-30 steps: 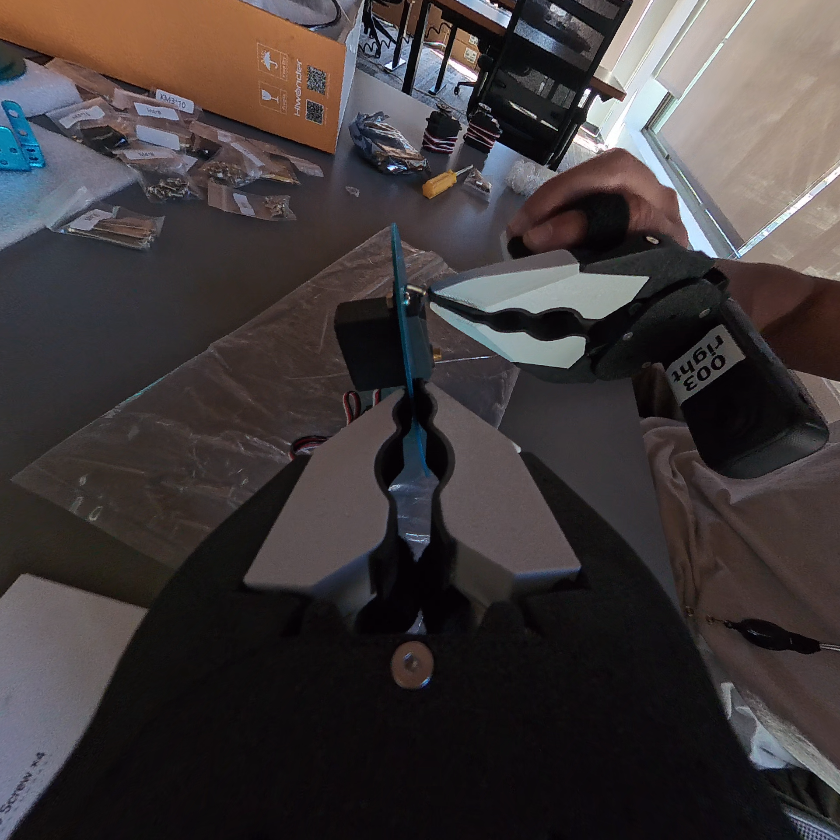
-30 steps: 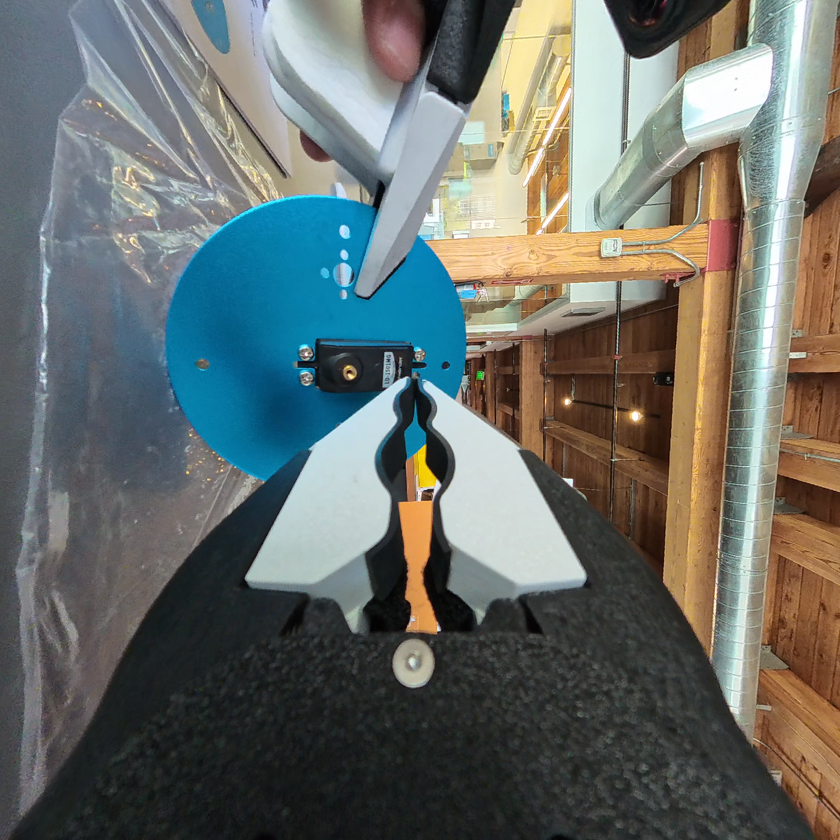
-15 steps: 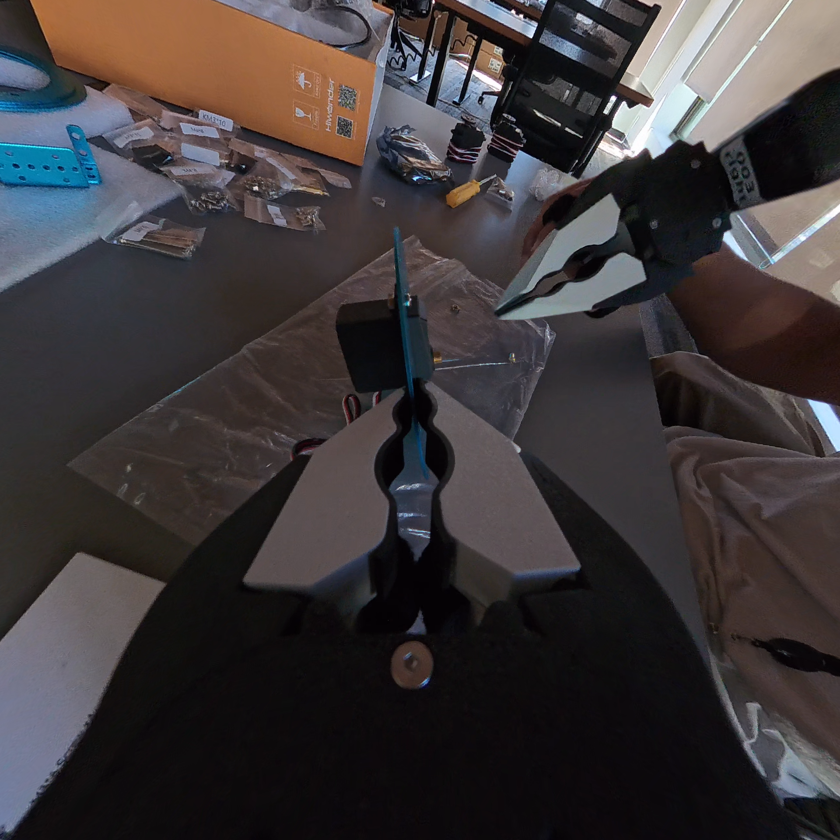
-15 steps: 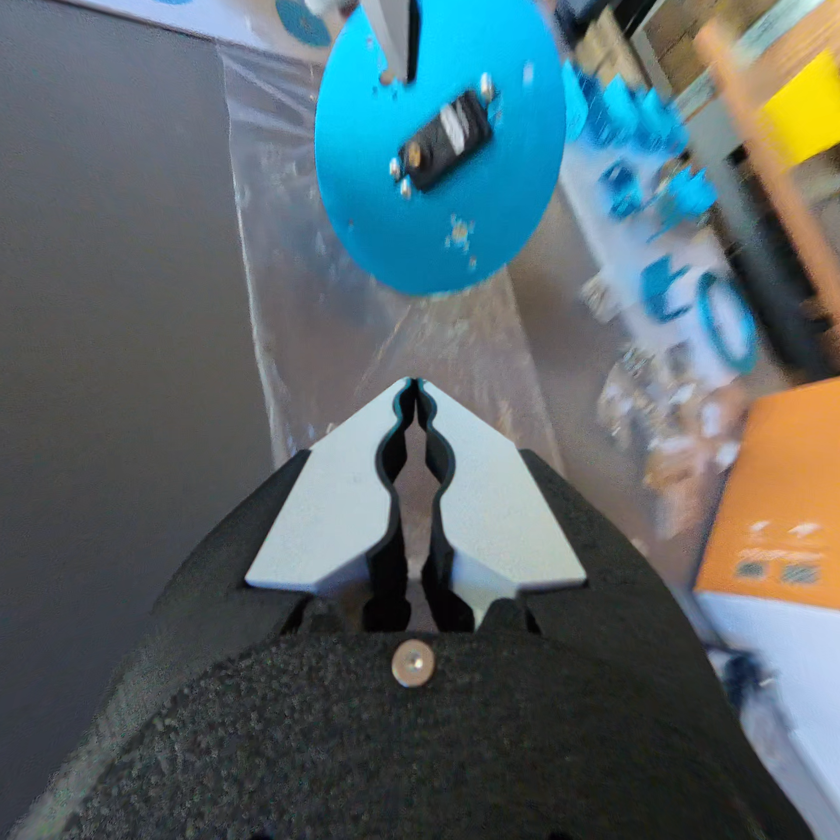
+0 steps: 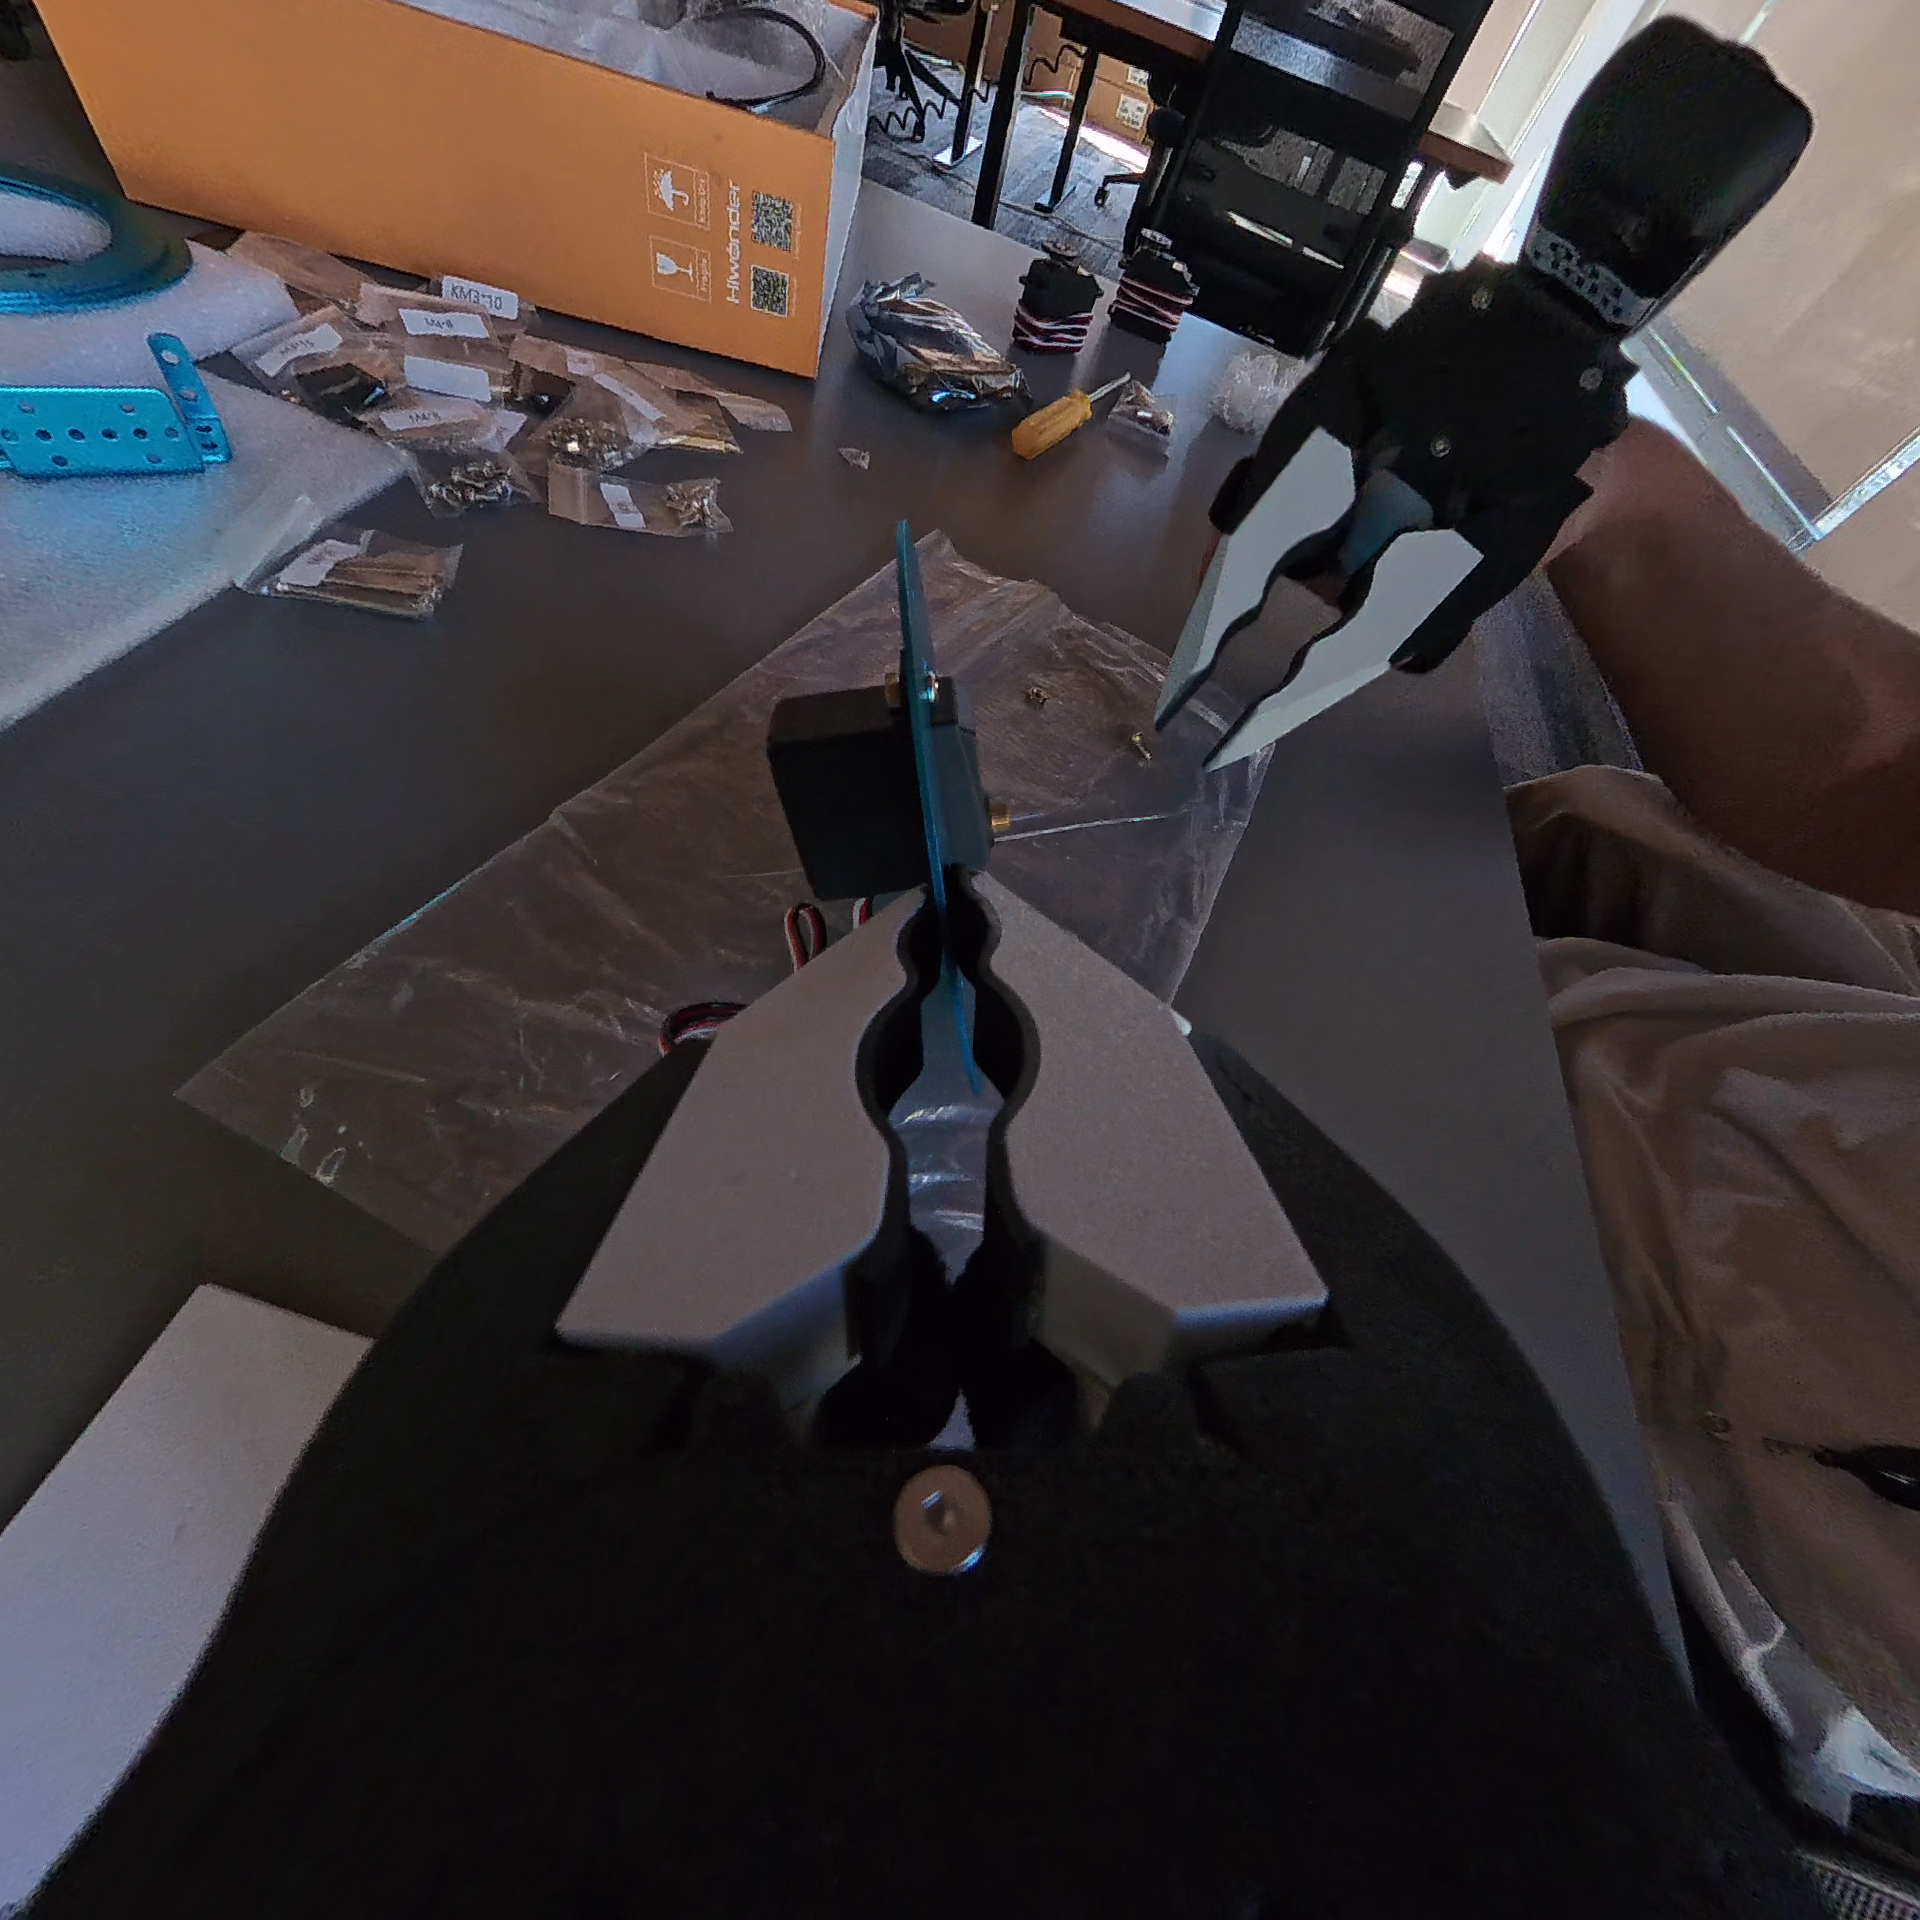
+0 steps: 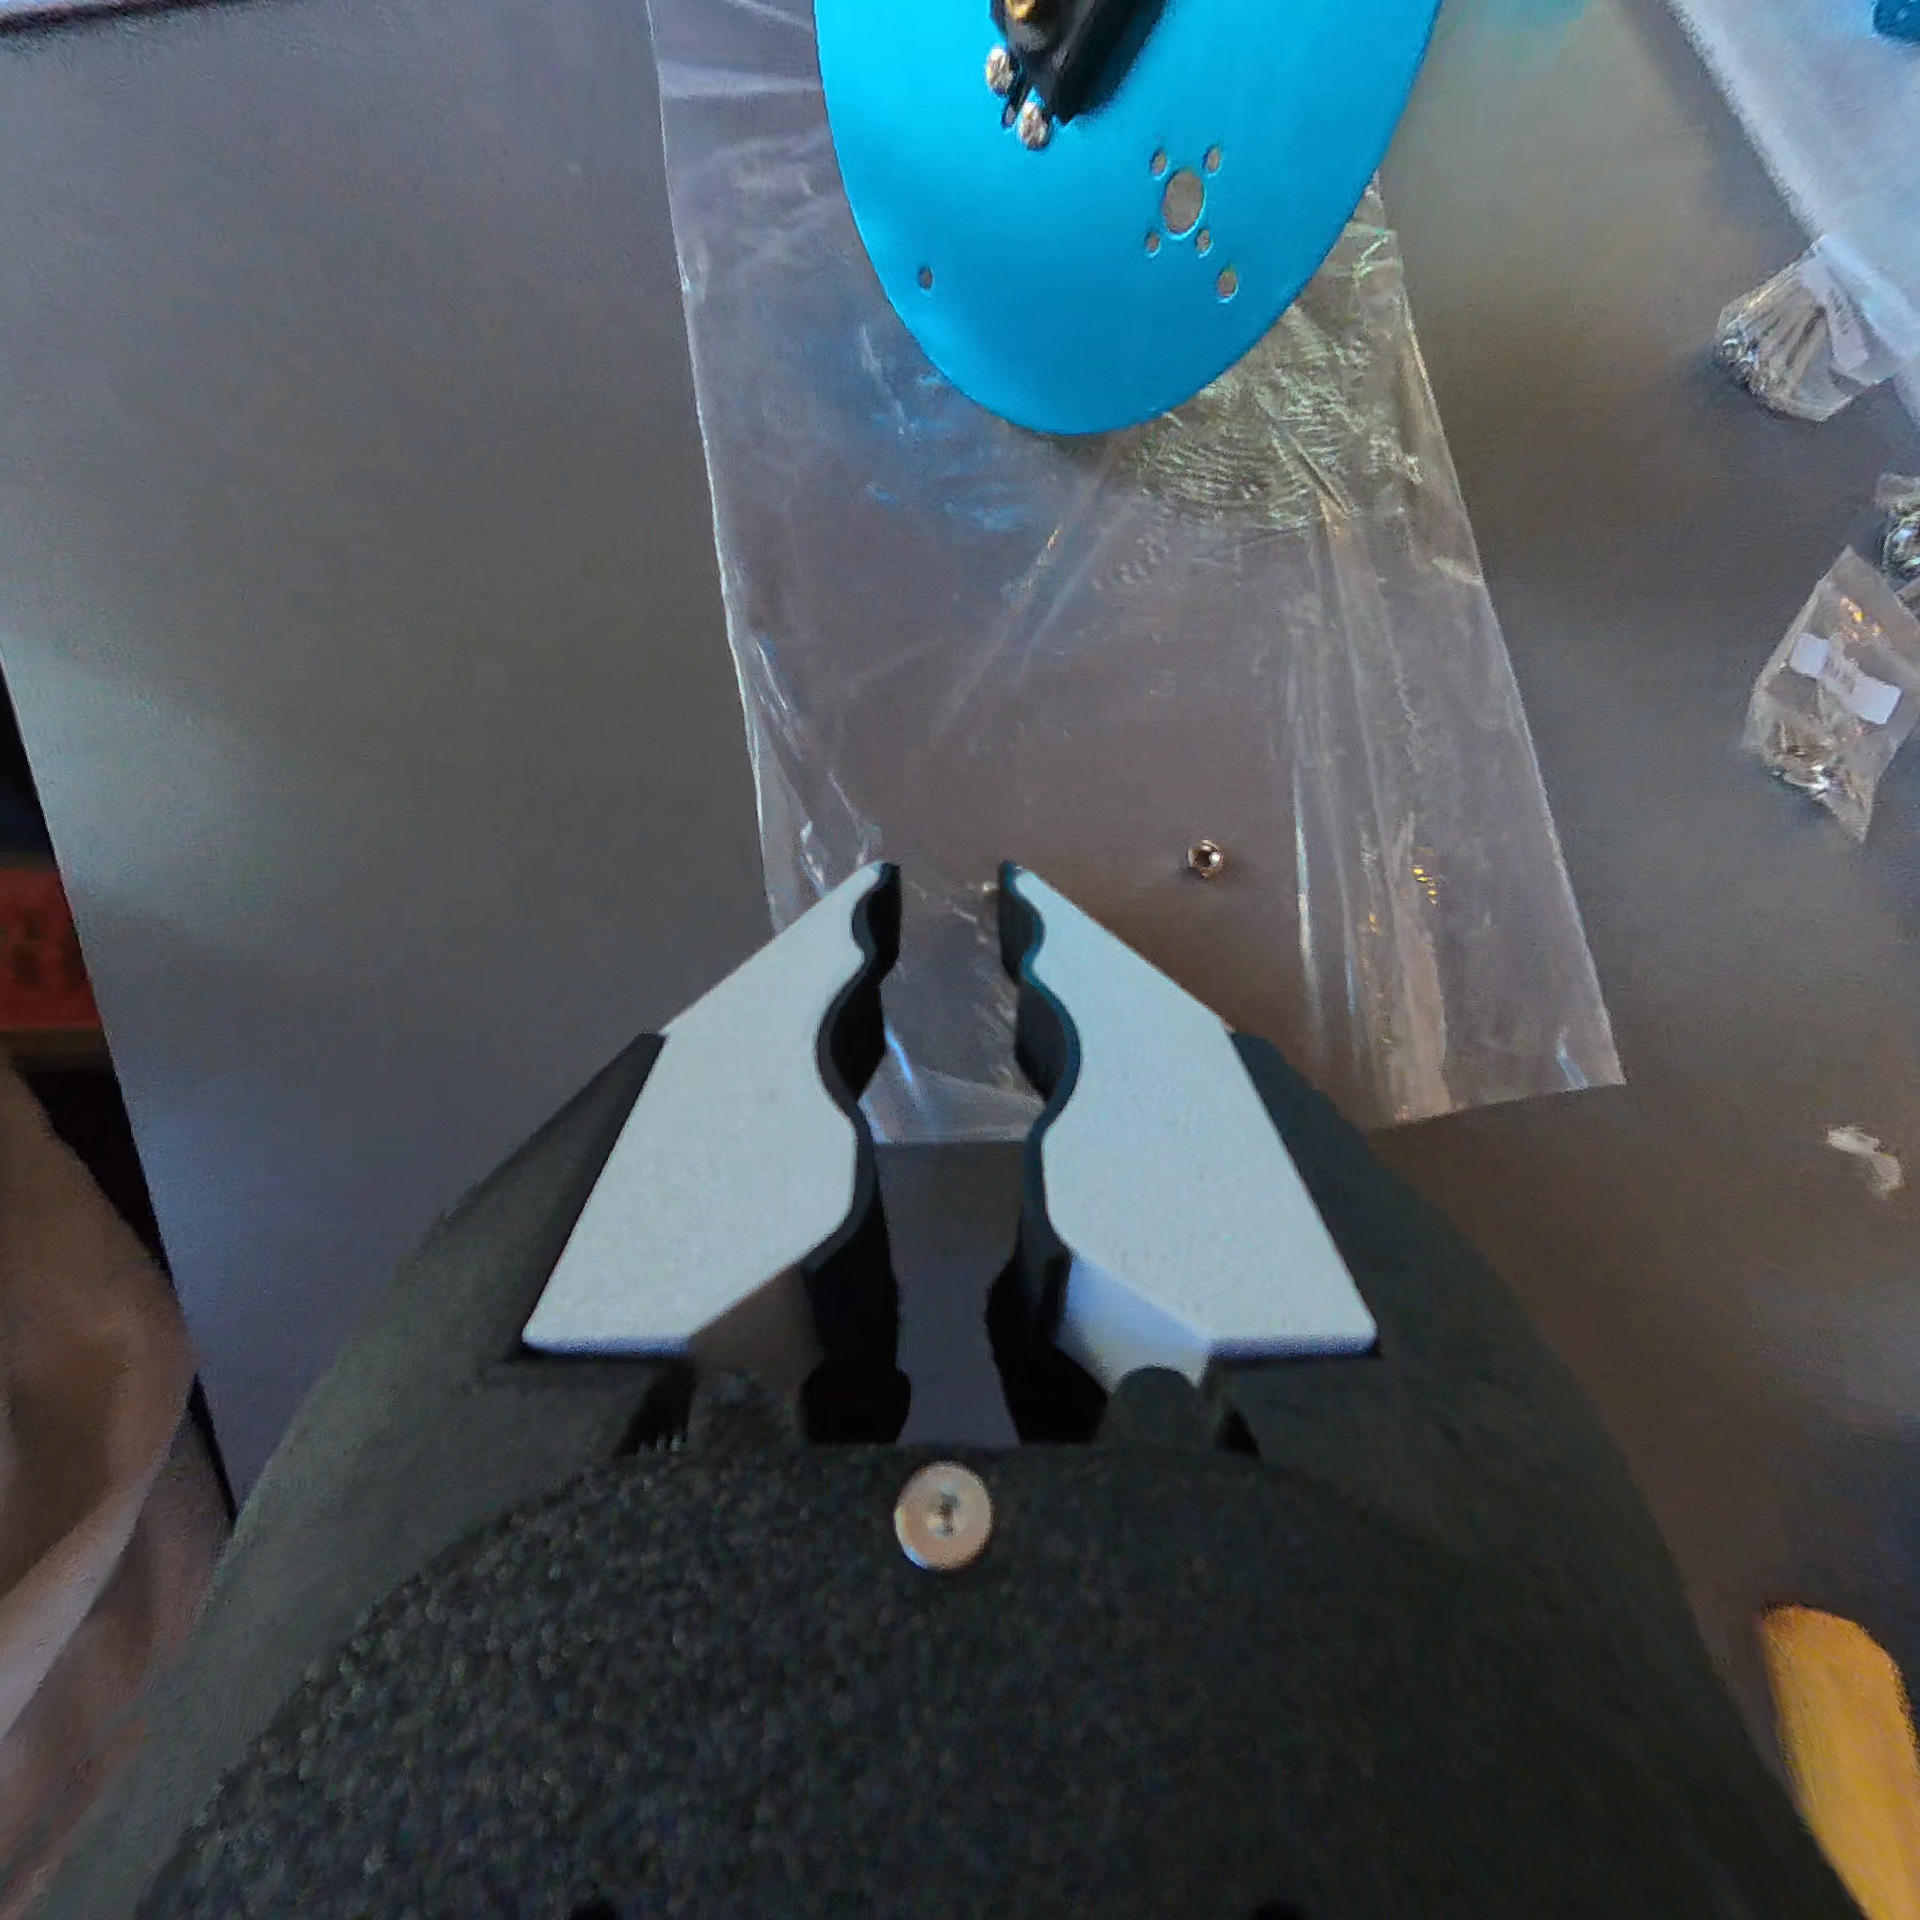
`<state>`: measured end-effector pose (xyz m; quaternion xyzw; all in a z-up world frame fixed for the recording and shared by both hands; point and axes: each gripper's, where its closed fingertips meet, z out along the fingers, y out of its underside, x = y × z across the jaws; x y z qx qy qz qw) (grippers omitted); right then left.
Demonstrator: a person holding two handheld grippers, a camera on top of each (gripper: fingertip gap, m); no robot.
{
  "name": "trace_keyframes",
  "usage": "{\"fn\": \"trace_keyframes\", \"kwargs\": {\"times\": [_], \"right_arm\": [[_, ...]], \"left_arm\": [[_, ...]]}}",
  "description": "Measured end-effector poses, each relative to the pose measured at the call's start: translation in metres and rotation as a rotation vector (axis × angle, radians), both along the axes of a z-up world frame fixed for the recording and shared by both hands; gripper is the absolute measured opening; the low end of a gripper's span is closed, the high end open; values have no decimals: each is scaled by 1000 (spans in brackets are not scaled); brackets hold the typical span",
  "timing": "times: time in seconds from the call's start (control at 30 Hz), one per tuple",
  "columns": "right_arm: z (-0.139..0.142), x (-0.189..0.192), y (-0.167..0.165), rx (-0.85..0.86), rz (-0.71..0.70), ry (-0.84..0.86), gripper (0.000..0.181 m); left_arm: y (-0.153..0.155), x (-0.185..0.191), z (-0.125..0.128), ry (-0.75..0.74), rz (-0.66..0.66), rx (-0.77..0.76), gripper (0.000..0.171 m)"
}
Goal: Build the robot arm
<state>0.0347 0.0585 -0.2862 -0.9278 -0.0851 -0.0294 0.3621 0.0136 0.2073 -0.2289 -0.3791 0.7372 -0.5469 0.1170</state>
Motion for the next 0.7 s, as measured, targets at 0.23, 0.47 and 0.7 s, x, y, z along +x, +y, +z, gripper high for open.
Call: {"fn": "trace_keyframes", "kwargs": {"times": [0.23,0.47,0.7], "right_arm": [[-3,-2,-6,-30,274,20,31],[0,3,18,-11,345,125,26],[-13,-6,10,-106,375,185,18]], "left_arm": [[-2,-2,1,-7,-8,16,1],[-2,-2,1,-6,-13,10,0],[-2,-3,1,-10,-17,18,0]]}}
